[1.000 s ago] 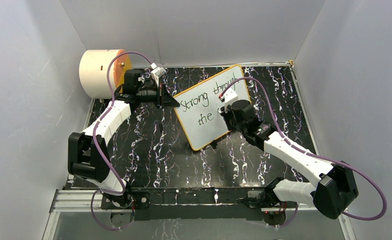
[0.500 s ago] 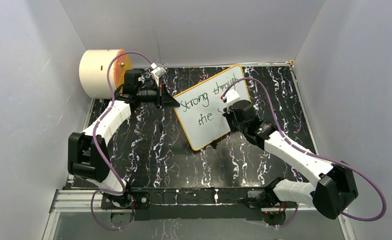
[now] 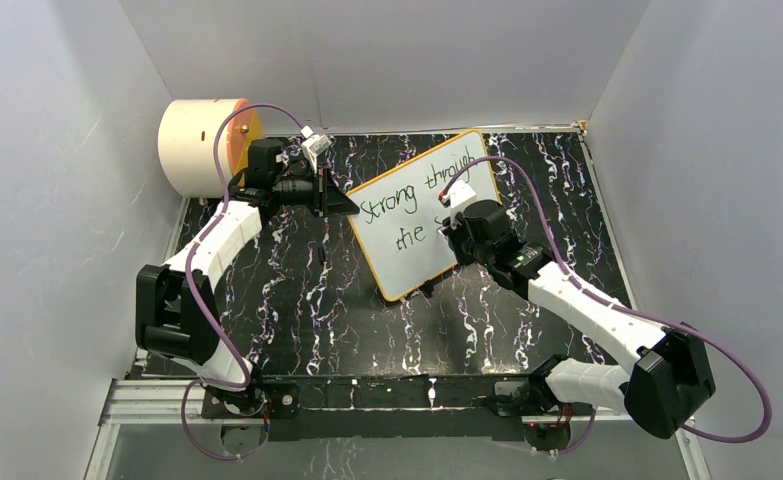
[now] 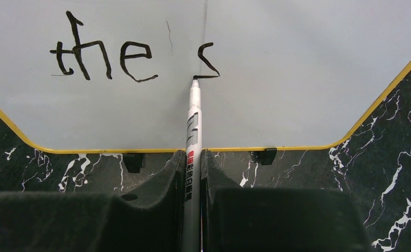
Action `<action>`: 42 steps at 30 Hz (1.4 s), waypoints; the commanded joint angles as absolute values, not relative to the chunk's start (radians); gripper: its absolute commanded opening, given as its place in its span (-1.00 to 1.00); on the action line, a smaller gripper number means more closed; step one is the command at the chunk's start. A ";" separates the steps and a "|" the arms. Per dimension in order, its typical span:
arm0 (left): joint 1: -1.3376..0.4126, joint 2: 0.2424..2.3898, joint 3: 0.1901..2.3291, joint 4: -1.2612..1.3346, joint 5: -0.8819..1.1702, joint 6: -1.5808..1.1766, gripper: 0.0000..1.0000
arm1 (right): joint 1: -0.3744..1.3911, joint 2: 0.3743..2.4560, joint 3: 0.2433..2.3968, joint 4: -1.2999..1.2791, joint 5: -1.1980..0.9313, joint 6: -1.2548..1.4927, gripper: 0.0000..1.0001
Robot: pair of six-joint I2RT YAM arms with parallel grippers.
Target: Write a sentence on the whiteboard
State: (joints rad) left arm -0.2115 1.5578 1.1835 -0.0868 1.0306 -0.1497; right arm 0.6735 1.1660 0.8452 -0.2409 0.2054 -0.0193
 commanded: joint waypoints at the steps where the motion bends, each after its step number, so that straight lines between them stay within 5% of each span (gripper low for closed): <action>1: -0.210 1.526 1.180 -0.107 1.048 -0.141 -1.00 | 0.671 1.178 0.866 -0.187 0.157 -0.008 -1.00; 42: -0.210 1.522 1.179 -0.107 1.046 -0.140 -1.00 | 0.627 1.152 0.886 -0.156 0.210 0.002 -1.00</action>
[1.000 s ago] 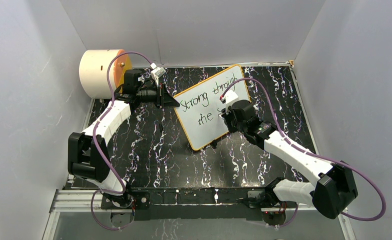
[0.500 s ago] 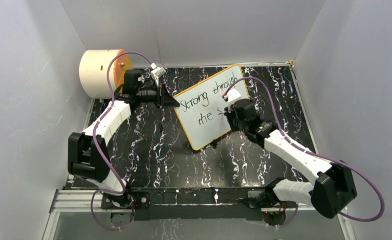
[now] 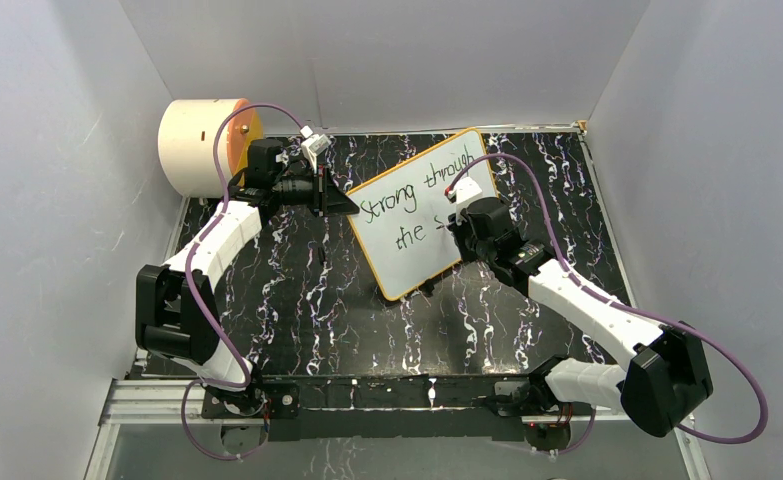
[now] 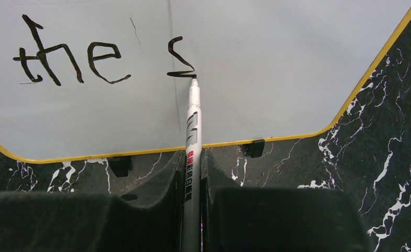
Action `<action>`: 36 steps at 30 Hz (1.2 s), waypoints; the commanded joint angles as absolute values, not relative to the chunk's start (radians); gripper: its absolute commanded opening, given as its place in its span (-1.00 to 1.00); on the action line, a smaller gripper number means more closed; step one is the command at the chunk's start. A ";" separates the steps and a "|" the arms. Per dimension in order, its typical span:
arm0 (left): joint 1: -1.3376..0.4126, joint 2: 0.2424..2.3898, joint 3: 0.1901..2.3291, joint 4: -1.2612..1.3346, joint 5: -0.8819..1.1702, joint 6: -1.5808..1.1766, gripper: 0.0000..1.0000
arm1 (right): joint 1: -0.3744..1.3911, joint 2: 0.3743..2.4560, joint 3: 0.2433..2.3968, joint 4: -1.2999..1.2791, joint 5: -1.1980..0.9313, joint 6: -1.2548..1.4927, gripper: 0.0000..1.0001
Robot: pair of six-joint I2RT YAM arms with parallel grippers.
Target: Write a sentence on the whiteboard
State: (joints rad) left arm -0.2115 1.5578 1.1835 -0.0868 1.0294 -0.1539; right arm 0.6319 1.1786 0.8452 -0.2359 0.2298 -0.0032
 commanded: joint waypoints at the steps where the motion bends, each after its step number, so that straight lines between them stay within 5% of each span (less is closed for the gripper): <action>1: -0.209 1.522 1.179 -0.108 1.046 -0.140 -1.00 | 0.627 1.145 0.887 -0.157 0.206 0.002 -1.00; 36: -0.210 1.525 1.180 -0.108 1.051 -0.140 -1.00 | 0.603 1.163 0.905 -0.135 0.185 -0.047 -1.00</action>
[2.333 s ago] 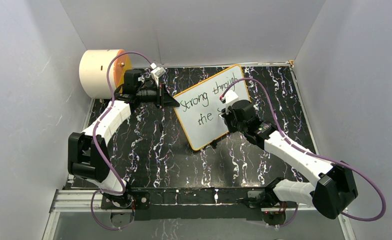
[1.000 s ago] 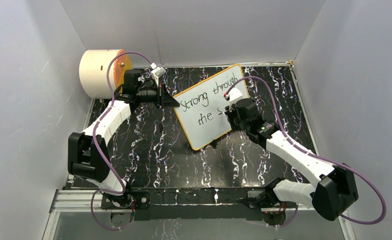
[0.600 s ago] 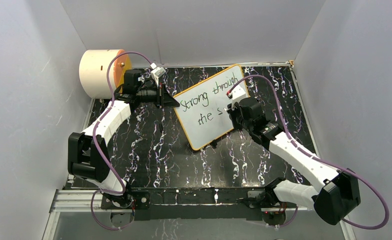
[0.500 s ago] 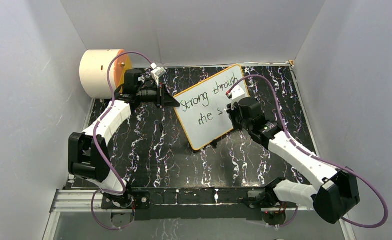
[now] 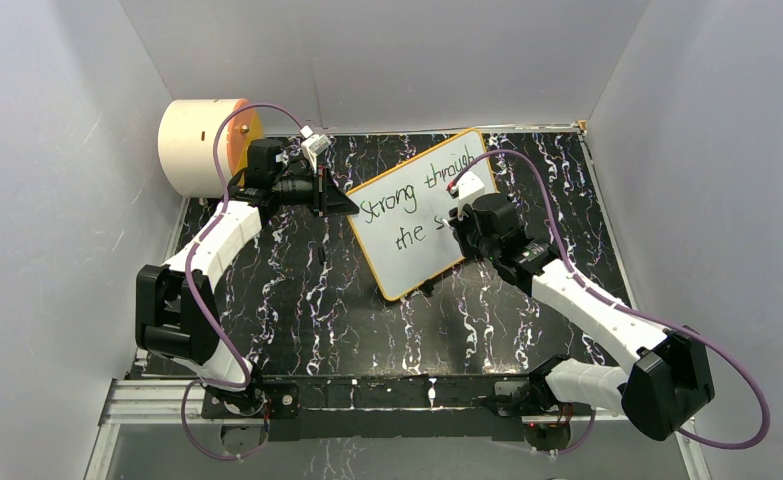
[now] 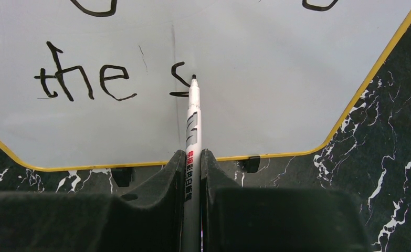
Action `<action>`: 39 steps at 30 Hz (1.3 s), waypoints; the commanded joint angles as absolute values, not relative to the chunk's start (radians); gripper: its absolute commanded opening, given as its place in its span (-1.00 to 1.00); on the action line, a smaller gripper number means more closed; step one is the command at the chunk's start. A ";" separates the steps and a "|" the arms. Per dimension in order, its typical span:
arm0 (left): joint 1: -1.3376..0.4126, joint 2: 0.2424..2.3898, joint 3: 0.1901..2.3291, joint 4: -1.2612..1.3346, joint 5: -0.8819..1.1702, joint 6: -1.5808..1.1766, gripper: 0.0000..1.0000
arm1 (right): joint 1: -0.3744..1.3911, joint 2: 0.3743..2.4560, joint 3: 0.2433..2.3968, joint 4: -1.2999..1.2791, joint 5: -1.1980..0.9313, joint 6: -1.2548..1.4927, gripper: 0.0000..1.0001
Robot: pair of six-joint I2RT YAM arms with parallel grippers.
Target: Write a sentence on the whiteboard
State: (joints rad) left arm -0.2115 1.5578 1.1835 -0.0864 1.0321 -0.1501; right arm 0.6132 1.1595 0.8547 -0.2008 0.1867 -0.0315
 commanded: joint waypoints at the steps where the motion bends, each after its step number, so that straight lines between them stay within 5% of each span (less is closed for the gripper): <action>1: -0.210 1.525 1.180 -0.107 1.051 -0.140 -1.00 | 0.602 1.167 0.905 -0.135 0.184 -0.049 -1.00; 39: -0.210 1.519 1.177 -0.107 1.049 -0.138 -1.00 | 0.574 1.138 0.911 -0.121 0.164 -0.058 -1.00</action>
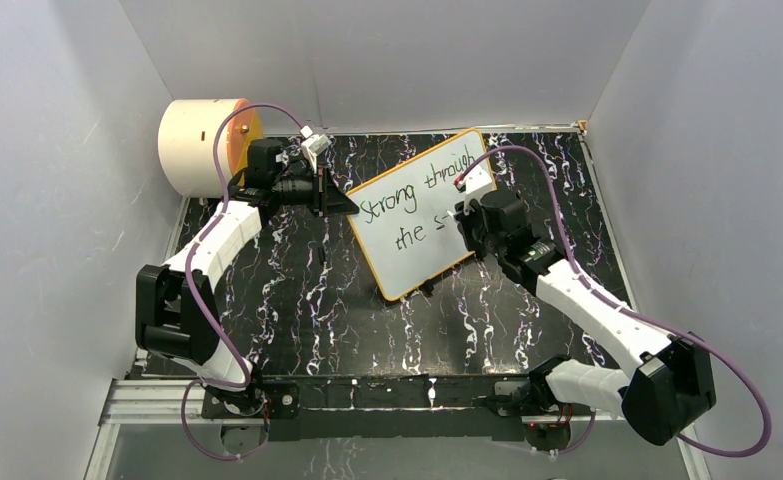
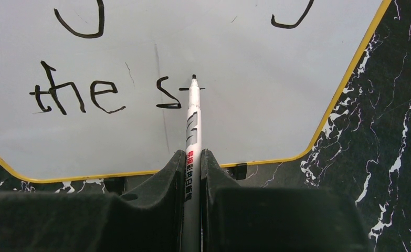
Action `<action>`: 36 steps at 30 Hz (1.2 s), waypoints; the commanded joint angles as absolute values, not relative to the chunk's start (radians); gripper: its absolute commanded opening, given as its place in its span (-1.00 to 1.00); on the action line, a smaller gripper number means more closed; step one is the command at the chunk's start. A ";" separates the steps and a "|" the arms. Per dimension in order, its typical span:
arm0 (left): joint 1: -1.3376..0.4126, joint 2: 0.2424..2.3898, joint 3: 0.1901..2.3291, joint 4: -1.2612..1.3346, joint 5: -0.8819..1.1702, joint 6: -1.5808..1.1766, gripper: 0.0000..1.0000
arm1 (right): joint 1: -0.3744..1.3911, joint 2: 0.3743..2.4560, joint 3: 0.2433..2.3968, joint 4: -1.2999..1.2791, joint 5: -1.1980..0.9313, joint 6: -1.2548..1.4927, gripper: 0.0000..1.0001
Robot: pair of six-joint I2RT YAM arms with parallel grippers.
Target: Write a sentence on the whiteboard
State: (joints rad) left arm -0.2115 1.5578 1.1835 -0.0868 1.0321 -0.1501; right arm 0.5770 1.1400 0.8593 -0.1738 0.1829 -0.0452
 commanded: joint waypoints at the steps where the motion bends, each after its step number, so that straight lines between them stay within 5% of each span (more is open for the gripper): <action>1: -0.210 1.518 1.177 -0.107 1.049 -0.138 -1.00 | 0.573 1.141 0.914 -0.120 0.165 -0.058 -1.00; 36: -0.210 1.519 1.180 -0.111 1.049 -0.137 -1.00 | 0.574 1.188 0.900 -0.258 0.154 -0.040 -1.00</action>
State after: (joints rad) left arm -0.2115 1.5578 1.1835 -0.0868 1.0321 -0.1497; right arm 0.5770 1.1866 0.8871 -0.2588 0.1680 -0.0509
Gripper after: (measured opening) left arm 0.059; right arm 0.206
